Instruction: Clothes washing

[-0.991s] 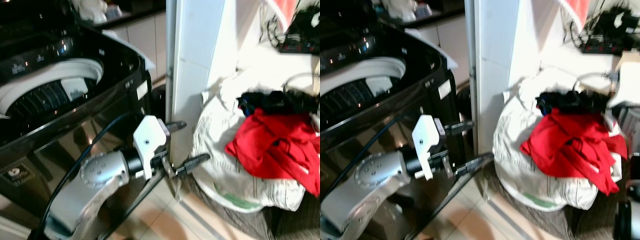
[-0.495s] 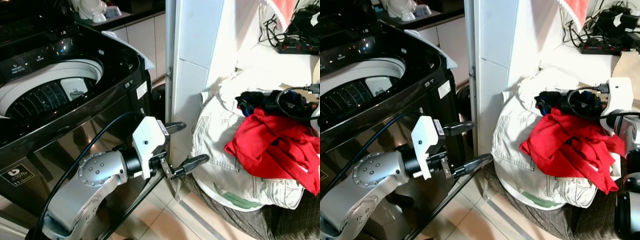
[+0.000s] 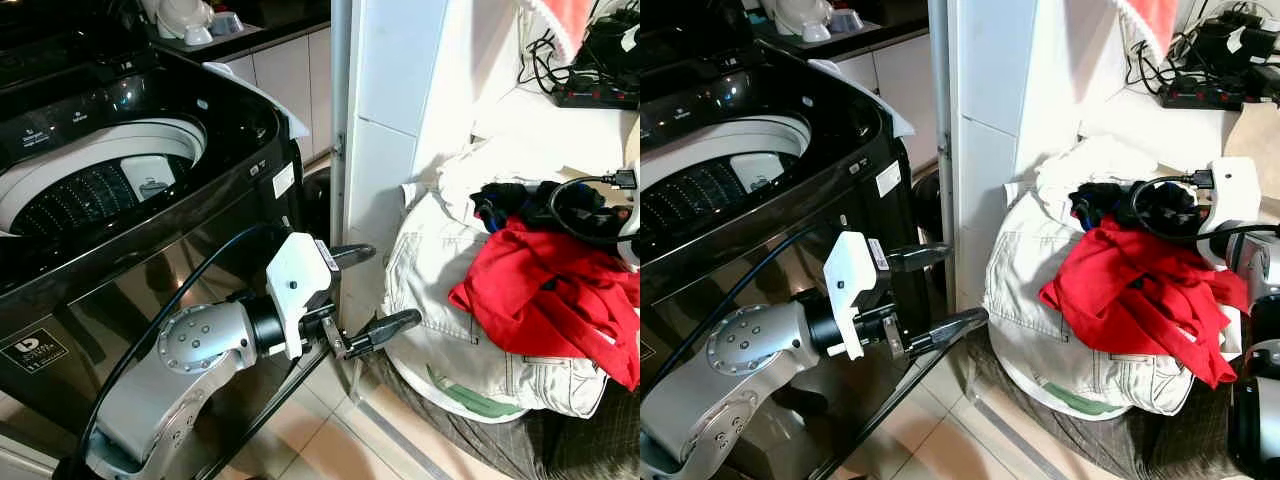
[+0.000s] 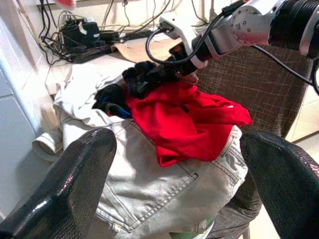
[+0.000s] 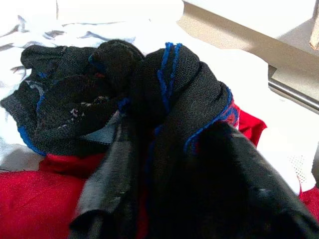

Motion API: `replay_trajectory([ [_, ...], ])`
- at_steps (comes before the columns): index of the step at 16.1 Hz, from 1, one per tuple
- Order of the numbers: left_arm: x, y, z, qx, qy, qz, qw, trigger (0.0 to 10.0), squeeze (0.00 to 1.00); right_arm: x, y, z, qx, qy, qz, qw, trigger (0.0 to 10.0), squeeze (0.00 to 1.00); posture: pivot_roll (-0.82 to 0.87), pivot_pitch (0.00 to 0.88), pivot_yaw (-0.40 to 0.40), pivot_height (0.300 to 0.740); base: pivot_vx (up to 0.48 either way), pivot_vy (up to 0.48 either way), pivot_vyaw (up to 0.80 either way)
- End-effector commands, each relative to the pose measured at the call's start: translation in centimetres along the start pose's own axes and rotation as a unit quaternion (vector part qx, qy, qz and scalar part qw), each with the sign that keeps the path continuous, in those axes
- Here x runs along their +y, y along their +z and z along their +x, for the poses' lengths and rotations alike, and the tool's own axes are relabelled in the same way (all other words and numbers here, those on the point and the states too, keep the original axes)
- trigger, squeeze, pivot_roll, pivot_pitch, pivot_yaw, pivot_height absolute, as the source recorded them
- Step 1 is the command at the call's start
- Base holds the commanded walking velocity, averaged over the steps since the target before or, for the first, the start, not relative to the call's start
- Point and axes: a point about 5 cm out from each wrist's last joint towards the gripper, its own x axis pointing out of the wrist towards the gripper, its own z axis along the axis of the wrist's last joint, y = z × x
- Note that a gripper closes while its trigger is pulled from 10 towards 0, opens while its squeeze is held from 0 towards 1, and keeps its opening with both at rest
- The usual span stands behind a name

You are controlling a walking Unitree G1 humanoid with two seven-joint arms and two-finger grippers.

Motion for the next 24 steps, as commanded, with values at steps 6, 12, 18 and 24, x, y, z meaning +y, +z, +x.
replay_trajectory([
  [6,0.0,0.2,0.1,-0.001,-0.002,0.004,1.000,10.0,0.00,0.3,1.1,-0.3,-0.013,0.009,-0.013,1.000,0.0,0.00,-0.05,0.000,0.063,0.740,0.000,0.000,0.00],
  [12,1.4,0.1,0.2,0.001,0.060,0.017,0.998,10.0,0.00,0.1,3.2,-2.0,-0.066,-0.011,0.006,0.998,0.0,0.00,-0.05,0.000,0.064,0.740,0.000,0.000,0.00],
  [18,7.4,0.9,-0.4,-0.023,0.281,0.050,0.958,10.0,0.00,3.5,9.0,-7.3,-0.253,0.032,0.071,0.964,0.0,0.00,-0.11,0.000,0.114,0.740,0.000,0.000,0.00],
  [24,8.2,5.5,3.7,-0.152,0.215,0.083,0.961,10.0,0.00,11.6,8.4,-8.0,-0.293,0.287,0.133,0.902,0.0,0.00,-0.15,0.000,0.138,0.740,0.000,0.000,0.00],
])
